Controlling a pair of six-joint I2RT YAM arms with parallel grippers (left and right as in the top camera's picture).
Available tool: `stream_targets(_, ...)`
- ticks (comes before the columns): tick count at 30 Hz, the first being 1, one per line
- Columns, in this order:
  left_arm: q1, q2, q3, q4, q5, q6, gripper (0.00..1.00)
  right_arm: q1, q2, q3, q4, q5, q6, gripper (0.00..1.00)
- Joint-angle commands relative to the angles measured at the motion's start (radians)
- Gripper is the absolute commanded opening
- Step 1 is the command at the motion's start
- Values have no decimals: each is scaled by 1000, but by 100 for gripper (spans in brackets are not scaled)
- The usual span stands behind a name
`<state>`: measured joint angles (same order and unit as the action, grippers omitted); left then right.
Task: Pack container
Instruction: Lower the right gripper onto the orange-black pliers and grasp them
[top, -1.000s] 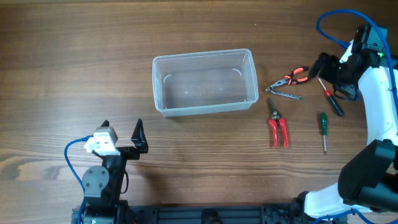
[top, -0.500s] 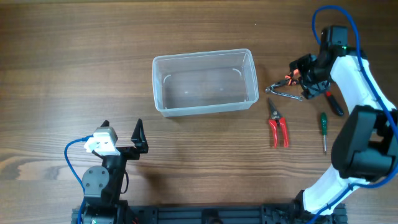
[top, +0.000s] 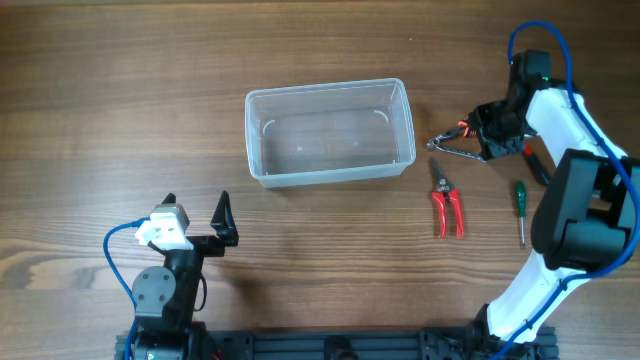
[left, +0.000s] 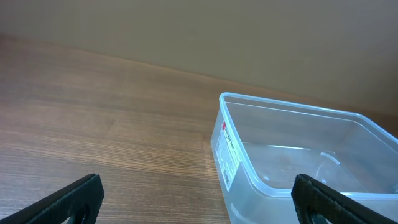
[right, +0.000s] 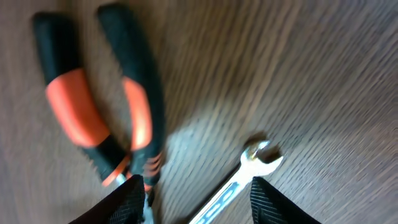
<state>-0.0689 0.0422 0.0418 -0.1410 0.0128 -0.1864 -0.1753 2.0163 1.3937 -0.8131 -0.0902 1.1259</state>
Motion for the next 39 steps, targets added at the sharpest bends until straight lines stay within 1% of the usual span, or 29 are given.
stream_targets(1, 6, -2, -5, -1, -3, -12, 100, -36, 31, -2, -3, 30, 26, 54)
stream_targets(9, 6, -2, -5, -1, -3, -12, 100, -51, 78, -2, 31, 29, -1, 52)
stream_targets(12, 6, -2, -5, -1, -3, -12, 100, -51, 79, -1, 74, -42, -75, 56)
stream_targets(16, 6, -2, -4, -1, -3, -12, 100, -52, 78, 2, 129, -184, -114, 61)
stream_targets(19, 6, -2, -5, -1, -3, -12, 100, -52, 78, 16, 145, -264, -114, 61)
stream_targets(23, 6, -2, -4, -1, -3, -12, 100, -52, 77, 39, 146, -309, -117, 60)
stream_targets(29, 6, -2, -4, -1, -3, -12, 100, -52, 74, 69, 173, -288, -197, 61)
stream_targets(35, 6, -2, -4, -1, -3, -12, 100, -53, 74, 74, 166, -158, -208, 60)
stream_targets(39, 6, -2, -5, -1, -3, -12, 100, -52, 74, 74, 158, -81, -211, 57)
